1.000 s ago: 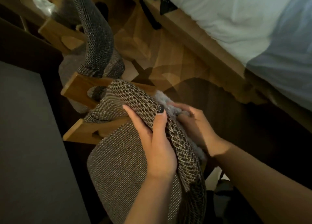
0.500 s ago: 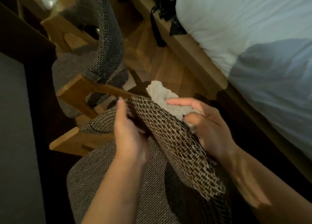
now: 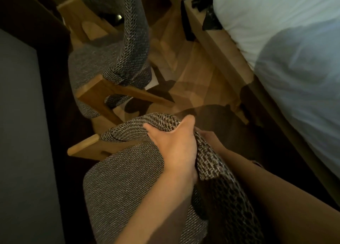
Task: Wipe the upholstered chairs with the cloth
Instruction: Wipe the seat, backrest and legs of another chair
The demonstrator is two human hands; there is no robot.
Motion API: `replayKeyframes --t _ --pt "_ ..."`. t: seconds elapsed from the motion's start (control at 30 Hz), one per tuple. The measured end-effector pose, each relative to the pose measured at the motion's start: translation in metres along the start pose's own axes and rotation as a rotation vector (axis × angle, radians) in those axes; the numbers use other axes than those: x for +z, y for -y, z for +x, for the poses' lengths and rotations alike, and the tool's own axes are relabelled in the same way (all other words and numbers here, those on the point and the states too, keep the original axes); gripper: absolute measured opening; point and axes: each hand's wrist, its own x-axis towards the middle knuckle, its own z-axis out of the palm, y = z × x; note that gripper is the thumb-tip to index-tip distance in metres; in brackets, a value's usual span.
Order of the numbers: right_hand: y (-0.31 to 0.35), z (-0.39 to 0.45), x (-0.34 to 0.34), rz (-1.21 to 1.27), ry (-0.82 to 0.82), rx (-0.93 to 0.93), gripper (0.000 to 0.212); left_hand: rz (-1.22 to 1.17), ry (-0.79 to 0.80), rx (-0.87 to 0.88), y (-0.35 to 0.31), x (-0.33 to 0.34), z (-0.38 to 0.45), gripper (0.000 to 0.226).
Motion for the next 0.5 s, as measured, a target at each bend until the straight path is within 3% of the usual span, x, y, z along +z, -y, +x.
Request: replayKeyframes --t 0.1,0.23,0.3,0.37,0.5 --pt "-0.008 0.014 -0.004 -0.222 0.067 0.096 0.033 0.002 -0.023 0.021 -0.004 0.004 -0.008 0.120" --pt "0.023 0.017 -0.037 -0.107 0.049 -0.099 0.033 0.009 -0.108 0.055 -0.011 0.028 -0.019 0.105" --pt "0.059 0.016 -0.052 0.047 0.146 -0.156 0.035 0.004 -0.103 0.033 -0.014 0.043 -0.021 0.108" --pt "0.084 0.017 -0.057 0.018 0.300 -0.205 0.033 0.007 -0.091 0.041 -0.017 0.053 -0.024 0.115" --pt "0.080 0.029 -0.055 0.009 0.400 -0.165 0.033 -0.012 -0.112 0.050 -0.021 0.056 -0.026 0.124"
